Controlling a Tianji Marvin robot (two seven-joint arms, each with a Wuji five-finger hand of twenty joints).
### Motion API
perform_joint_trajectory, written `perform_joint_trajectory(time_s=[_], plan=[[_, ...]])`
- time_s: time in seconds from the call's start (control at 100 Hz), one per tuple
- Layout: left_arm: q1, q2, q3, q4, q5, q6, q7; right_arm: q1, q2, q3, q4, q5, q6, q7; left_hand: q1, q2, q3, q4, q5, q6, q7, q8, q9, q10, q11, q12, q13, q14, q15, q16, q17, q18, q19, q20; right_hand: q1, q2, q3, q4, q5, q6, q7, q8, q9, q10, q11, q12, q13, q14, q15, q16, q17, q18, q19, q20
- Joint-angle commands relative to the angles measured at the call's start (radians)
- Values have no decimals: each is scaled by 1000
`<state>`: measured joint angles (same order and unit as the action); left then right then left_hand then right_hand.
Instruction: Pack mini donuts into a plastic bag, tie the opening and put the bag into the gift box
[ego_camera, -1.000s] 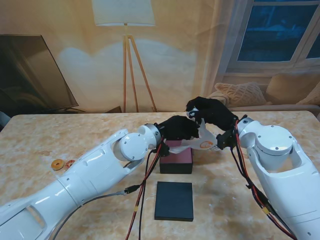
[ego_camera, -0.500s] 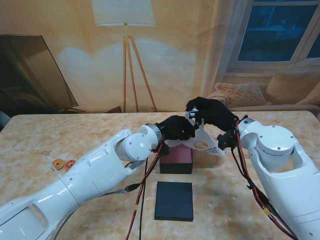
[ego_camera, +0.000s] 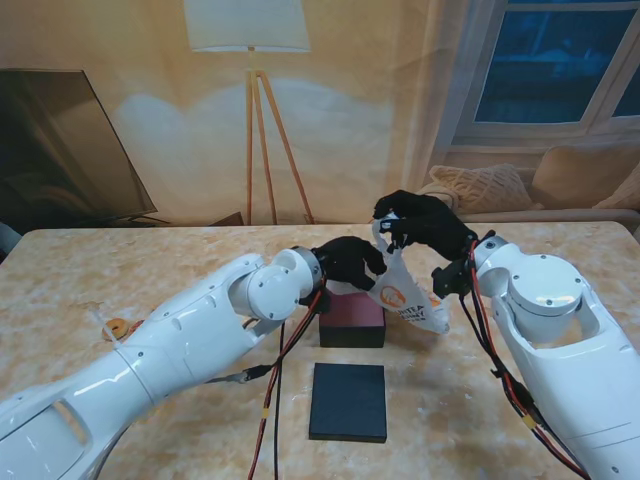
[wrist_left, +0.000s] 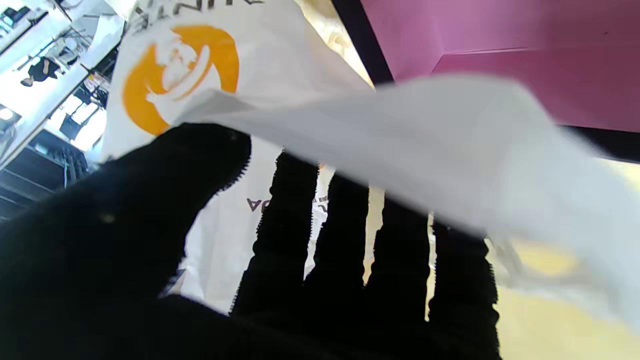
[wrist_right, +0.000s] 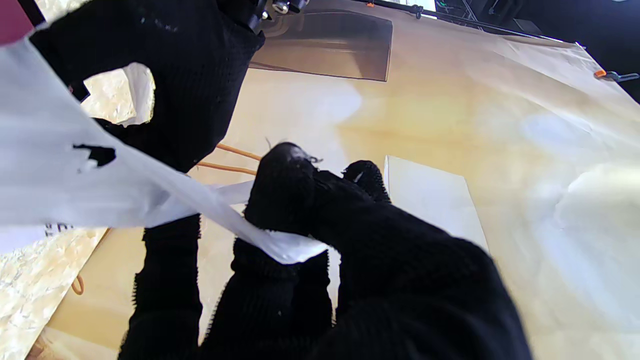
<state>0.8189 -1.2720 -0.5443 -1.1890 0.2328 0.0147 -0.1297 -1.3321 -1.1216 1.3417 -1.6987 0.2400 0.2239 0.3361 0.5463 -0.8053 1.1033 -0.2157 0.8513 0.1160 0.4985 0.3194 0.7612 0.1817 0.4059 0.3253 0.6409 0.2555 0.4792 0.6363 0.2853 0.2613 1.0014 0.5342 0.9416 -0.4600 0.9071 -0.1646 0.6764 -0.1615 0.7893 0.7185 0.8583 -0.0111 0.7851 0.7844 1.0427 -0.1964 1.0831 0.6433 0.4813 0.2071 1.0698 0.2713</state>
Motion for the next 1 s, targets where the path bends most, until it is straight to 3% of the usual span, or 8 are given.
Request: perform_joint_trajectory(time_s=[0.0, 0.12, 0.37, 0.53, 0.64, 0.67, 0.75, 0.99], plan=[[-7, 10, 2, -11, 7, -12, -14, -11, -5, -2, 4, -3, -6, 11, -67, -56, 34, -1, -38, 17, -43, 8, -43, -2, -13, -12, -53, 16, -45, -5, -40, -17, -36, 19, 81, 49, 38, 4, -4, -7, -2, 3, 24, -79, 59, 6, 2, -53, 14, 5, -9, -36, -9, -13], [-14, 28, 6, -25, 7, -25, -62, -11, -2, -2, 12, -20, -17, 16, -122, -64, 62, -10, -65, 32, -116, 2, -61, -6, -31, -23, -84, 14, -77, -24, -68, -21, -78, 20, 81, 48, 39, 5, -2, -9, -2, 2, 26, -79, 60, 5, 2, -53, 13, 5, -9, -33, -11, -13], [-19, 55, 12, -59, 8, -27, -130, -2, 4, -7, 31, -42, -45, 34, -175, 0, 27, -10, -118, 82, -230, -14, -187, 72, -106, -59, -198, 40, -148, -68, -148, -13, -156, 15, 76, 45, 46, 8, 3, -13, -4, 1, 31, -83, 63, 10, 10, -49, 15, 7, -16, -39, -16, -14], [-6, 62, -3, -87, 10, -14, -131, -8, 5, 0, 30, -35, -50, 39, 6, 186, -180, 30, -84, 79, -227, 33, -192, 91, -86, -2, -205, 58, -109, -34, -147, -15, -142, 51, 71, 45, 51, 11, 5, -16, -5, 1, 34, -85, 64, 16, 11, -50, 21, 10, -12, -24, -9, -11], [26, 74, -37, -147, 29, 39, -122, -15, 4, 5, 27, -36, -50, 34, 151, 322, -332, 69, -51, 68, -169, 81, -174, 95, -53, 41, -192, 71, -61, 4, -137, -17, -107, 67, 68, 46, 53, 13, 4, -14, -6, 1, 34, -85, 66, 23, 12, -53, 27, 14, -13, -18, -2, -7], [37, 77, -49, -164, 33, 50, -118, -16, 4, 6, 26, -38, -51, 32, 169, 337, -348, 75, -47, 67, -155, 90, -172, 96, -48, 47, -189, 74, -51, 13, -135, -17, -99, 71, 68, 46, 53, 13, 4, -14, -6, 2, 33, -87, 66, 25, 11, -53, 28, 14, -13, -17, -1, -7], [66, 89, -79, -214, 56, 79, -112, -19, 4, 7, 24, -39, -50, 28, 249, 346, -426, 36, -47, 60, -110, 145, -160, 101, -24, 71, -177, 85, -14, 46, -124, -8, -60, 94, 67, 48, 56, 14, 4, -13, -6, 2, 33, -88, 72, 33, 11, -56, 39, 19, -11, -14, 4, -4], [160, 120, -174, -330, 141, 74, -82, -21, 3, 9, 20, -34, -40, 27, 263, 375, -471, 41, -69, 52, -100, 158, -173, 117, -18, 94, -184, 94, 13, 82, -125, 6, -25, 127, 63, 49, 60, 16, 3, -12, -7, 3, 31, -89, 75, 44, 10, -59, 54, 24, -12, -9, 10, 1]])
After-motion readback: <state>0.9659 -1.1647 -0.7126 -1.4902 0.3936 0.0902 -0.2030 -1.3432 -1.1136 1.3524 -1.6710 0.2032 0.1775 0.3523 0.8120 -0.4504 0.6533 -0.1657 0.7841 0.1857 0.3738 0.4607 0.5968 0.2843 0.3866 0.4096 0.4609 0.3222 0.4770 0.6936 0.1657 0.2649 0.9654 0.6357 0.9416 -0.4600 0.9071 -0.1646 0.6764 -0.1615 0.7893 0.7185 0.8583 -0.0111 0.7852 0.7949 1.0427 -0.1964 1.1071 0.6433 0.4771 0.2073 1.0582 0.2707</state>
